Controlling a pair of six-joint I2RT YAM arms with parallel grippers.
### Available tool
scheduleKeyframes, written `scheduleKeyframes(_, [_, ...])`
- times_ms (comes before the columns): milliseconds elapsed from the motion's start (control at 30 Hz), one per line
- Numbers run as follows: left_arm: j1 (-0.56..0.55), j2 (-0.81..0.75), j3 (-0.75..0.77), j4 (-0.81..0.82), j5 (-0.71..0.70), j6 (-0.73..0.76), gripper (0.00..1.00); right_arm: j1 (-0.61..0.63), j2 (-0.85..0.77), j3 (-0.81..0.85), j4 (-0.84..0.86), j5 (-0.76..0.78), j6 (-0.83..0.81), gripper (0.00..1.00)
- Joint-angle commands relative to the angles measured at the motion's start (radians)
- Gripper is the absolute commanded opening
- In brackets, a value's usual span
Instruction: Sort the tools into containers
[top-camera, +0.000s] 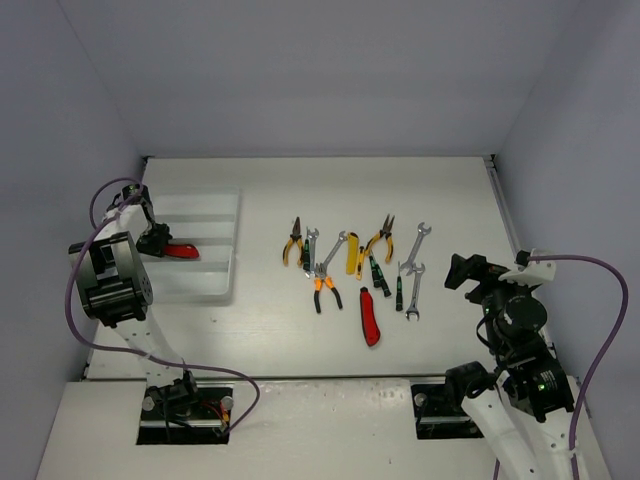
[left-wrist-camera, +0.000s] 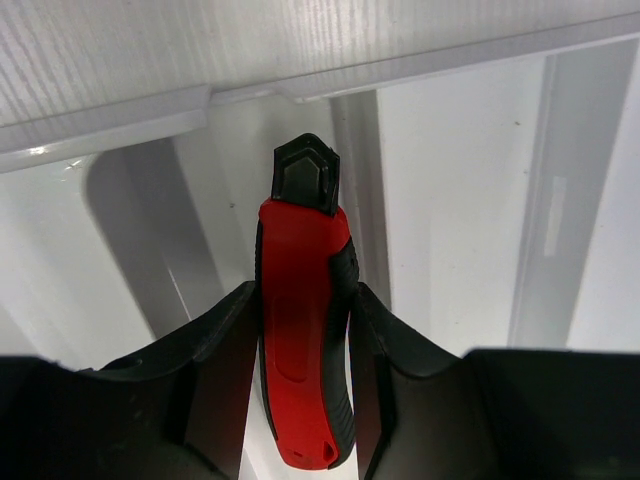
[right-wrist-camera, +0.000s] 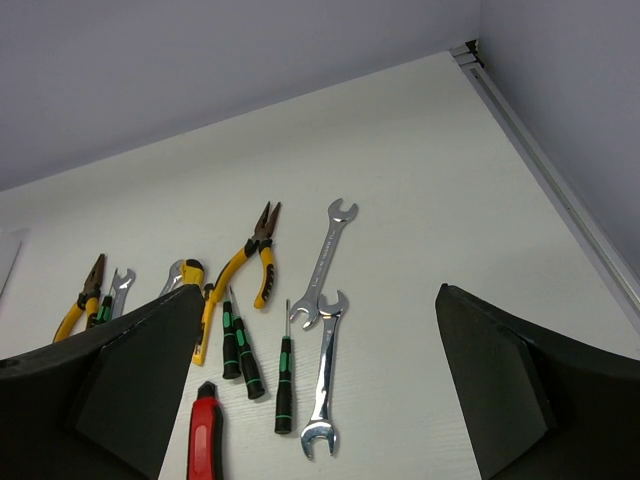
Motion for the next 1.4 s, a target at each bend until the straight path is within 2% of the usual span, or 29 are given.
scheduleKeyframes(0, [0.019, -0.035, 0.053, -0.04, -0.04, 0.003, 0.3, 0.01, 0.029, 0.008, 0.078, -0.003, -0.008, 1.0])
scheduleKeyframes(167, [0.027, -0.051, 0.052, -0.044, -0.033, 0.017, 0.44, 0.01, 0.03, 0.008, 0.078, -0.003, -0.008, 1.0])
scheduleKeyframes(367, [0.016, -0.115, 0.059, -0.041, 0.002, 0.072, 0.69, 0.01, 0.029, 0.009, 0.078, -0.002, -0.011, 1.0])
scheduleKeyframes(433, [0.008, -0.164, 0.054, -0.039, 0.018, 0.099, 0.73, 0.01, 0.032, 0.009, 0.078, 0.003, -0.014, 1.0])
scheduleKeyframes(533, [-0.021, -0.219, 0.057, -0.043, 0.028, 0.163, 0.74, 0.01, 0.038, 0.011, 0.078, 0.006, -0.016, 1.0])
scheduleKeyframes(667, [-0.195, -0.346, 0.067, -0.047, 0.071, 0.353, 0.74, 0.01, 0.051, 0.017, 0.077, 0.028, -0.014, 1.0])
scheduleKeyframes(733, [-0.328, -0.4, 0.055, -0.059, 0.076, 0.401, 0.75, 0.009, 0.055, 0.019, 0.078, 0.042, -0.016, 1.0])
scheduleKeyframes(867, [-0.653, -0.493, -0.005, -0.067, 0.045, 0.421, 0.75, 0.01, 0.067, 0.024, 0.078, 0.033, -0.011, 1.0])
scheduleKeyframes(967, [-0.88, -0.511, -0.052, -0.067, -0.03, 0.36, 0.75, 0.009, 0.059, 0.017, 0.078, 0.032, -0.004, 1.0])
scheduleKeyframes(1133, [-1.168, -0.368, -0.009, -0.066, -0.153, 0.229, 0.75, 0.01, 0.041, 0.015, 0.077, 0.046, -0.004, 1.0])
scheduleKeyframes(1267, [-1.289, -0.221, 0.106, -0.066, -0.169, 0.175, 0.75, 0.01, 0.033, 0.013, 0.078, 0.038, 0.001, 1.0])
scheduleKeyframes(1367, [-1.322, -0.098, 0.169, -0.066, -0.156, 0.151, 0.75, 0.009, 0.02, 0.011, 0.078, 0.044, -0.001, 1.0])
